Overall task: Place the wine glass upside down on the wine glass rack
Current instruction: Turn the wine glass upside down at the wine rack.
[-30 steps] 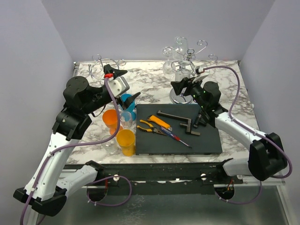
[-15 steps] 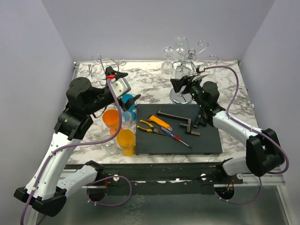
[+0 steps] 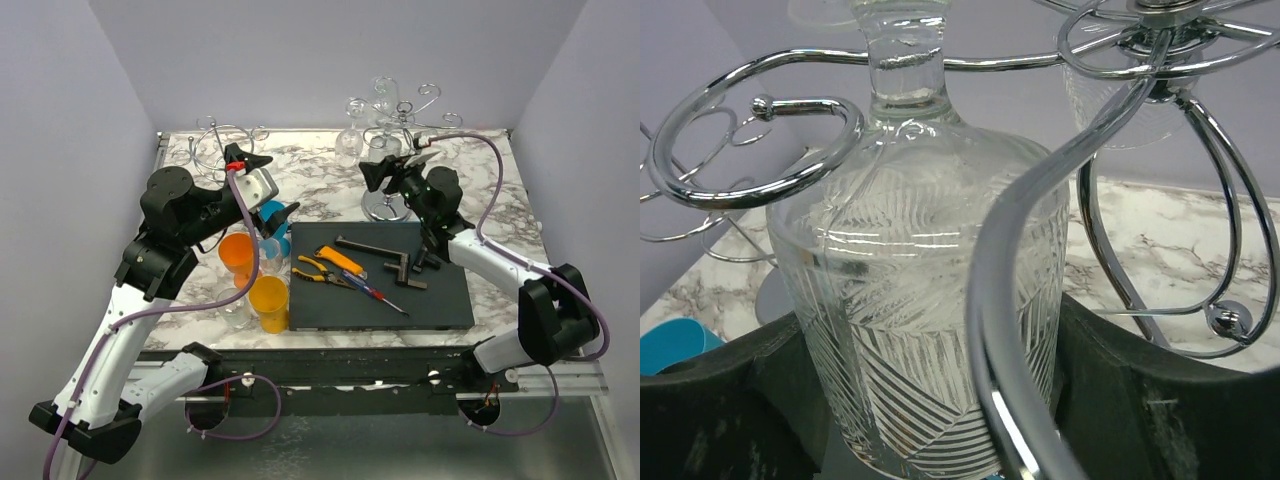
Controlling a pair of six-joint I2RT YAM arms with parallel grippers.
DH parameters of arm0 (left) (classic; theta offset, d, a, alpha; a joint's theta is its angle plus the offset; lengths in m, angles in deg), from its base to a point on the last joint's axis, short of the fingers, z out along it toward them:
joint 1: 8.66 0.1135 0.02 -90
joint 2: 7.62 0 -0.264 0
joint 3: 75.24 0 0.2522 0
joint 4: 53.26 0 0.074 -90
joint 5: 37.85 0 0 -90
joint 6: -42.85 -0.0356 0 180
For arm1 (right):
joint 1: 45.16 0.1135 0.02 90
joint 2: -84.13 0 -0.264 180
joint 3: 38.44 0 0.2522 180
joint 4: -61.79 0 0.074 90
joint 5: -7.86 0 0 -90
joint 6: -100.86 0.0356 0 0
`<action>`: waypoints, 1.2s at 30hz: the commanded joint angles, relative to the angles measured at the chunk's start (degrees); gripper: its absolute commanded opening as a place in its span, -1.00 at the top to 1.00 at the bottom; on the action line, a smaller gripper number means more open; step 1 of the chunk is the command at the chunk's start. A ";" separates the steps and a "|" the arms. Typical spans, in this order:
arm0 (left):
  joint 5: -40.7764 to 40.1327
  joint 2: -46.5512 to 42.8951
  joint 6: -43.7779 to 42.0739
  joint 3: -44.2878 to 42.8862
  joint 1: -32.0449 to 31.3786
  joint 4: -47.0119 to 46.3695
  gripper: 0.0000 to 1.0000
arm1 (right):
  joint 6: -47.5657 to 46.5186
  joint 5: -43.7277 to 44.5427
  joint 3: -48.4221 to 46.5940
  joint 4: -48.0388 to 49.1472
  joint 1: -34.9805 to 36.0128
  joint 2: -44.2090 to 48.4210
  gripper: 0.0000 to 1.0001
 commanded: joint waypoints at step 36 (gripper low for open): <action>1.08 -1.99 -0.68 1.16 -0.08 -0.25 -0.97 | -7.36 27.76 -1.40 15.53 10.78 -3.84 0.99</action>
